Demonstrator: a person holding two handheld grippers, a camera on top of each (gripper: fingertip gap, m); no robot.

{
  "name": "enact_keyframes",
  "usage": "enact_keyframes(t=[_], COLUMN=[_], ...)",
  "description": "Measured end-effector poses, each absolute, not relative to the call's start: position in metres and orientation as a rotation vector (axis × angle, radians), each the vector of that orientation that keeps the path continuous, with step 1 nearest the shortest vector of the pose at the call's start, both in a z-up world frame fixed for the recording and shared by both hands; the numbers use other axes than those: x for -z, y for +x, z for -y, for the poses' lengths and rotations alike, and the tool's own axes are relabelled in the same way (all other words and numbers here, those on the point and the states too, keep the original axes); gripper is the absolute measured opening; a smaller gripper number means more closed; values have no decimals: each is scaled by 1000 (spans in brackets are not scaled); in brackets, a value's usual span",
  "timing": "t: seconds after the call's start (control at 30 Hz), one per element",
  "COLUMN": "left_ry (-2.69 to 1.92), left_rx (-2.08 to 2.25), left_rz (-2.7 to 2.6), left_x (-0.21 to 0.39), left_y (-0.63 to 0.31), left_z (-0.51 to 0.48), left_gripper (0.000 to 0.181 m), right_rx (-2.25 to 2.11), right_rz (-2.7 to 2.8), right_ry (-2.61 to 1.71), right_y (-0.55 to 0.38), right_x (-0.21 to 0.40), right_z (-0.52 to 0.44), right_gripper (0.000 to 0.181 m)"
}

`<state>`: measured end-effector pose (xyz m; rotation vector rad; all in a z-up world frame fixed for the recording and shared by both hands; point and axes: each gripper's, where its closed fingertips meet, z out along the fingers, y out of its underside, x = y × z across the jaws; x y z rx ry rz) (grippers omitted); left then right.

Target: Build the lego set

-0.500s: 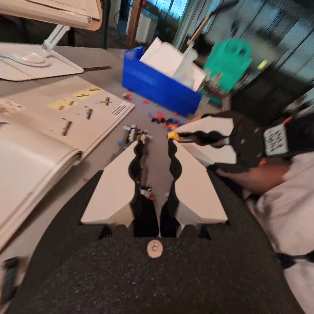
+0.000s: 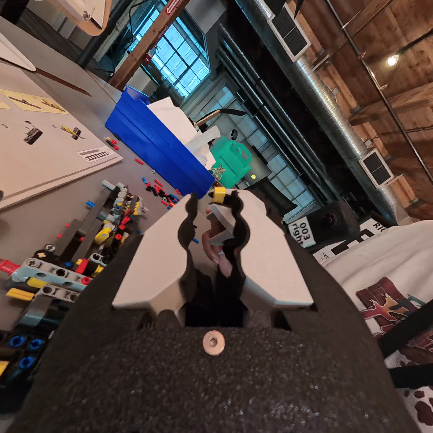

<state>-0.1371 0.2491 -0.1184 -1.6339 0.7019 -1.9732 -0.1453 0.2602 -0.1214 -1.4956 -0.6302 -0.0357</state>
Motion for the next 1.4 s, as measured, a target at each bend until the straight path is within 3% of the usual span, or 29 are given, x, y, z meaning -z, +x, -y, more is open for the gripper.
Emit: enact_keyframes(t=[0.07, 0.27, 0.53, 0.83, 1.4], left_ry=[-1626, -1660, -1624, -1673, -1738], left_rx=[1974, 1942, 2020, 2484, 2524], left_rz=[-717, -765, -874, -1118, -1413], left_x=[119, 125, 118, 118, 136], left_y=[-136, -137, -148, -184, -190], left_z=[-247, -250, -246, -213, -172], left_gripper=[12, 7, 6, 6, 6], right_rx=[36, -132, -596, -690, -624], right_rz=[623, 555, 496, 914, 1190], right_ry=[-1501, -1568, -1551, -1492, -1395], right_y=[-146, -148, -168, -184, -203], right_x=[122, 127, 115, 126, 138], right_z=[-260, -262, -249, -211, -188], right_gripper=[7, 7, 32, 30, 23])
